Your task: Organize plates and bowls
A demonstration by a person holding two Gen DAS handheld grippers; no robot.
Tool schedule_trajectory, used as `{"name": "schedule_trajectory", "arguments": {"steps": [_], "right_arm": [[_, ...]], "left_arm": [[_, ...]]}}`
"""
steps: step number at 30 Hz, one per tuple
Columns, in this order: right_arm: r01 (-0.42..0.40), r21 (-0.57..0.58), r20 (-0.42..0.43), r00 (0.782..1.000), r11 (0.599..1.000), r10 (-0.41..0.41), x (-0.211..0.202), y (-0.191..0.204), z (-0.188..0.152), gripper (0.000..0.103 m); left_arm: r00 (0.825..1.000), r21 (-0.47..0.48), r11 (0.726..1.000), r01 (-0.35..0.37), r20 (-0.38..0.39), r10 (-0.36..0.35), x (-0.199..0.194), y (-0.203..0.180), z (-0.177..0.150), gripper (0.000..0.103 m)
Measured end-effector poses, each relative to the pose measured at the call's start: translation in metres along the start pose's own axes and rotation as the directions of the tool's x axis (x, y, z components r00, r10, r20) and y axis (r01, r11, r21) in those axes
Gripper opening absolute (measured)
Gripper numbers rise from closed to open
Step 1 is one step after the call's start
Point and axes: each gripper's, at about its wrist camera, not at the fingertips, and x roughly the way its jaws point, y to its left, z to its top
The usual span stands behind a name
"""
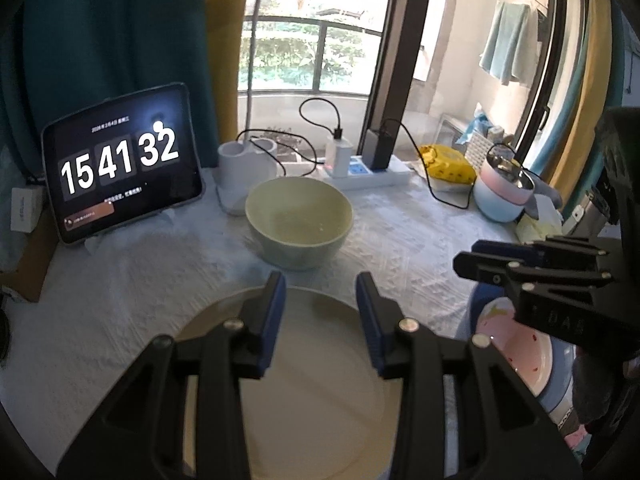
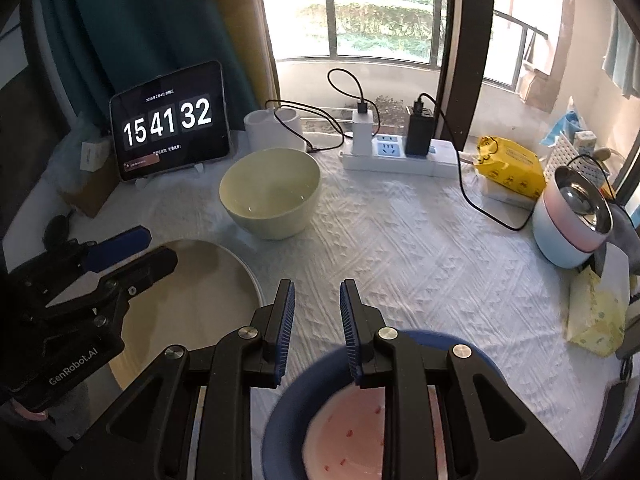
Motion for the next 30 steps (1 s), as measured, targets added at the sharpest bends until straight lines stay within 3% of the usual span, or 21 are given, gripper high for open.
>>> {"name": "schedule_trajectory", "arguments": {"steps": [16,30], "right_arm": [[-0.012,-0.012,-0.013,1.0,1.0,0.012,0.022,0.025,0.039,0.025],[-0.002,0.04,-0.048,0.999,0.999,0.004,0.053,0.027,0.074,0.025]], "left_arm": [[1.0,-0.057,0.998,0.002,0.008,-0.001,0.014,0.042,0.028,0.039],[0.999,-0.102,0.995,0.007,-0.037,-0.011,0.051,0.063,0.047,0.039]]}}
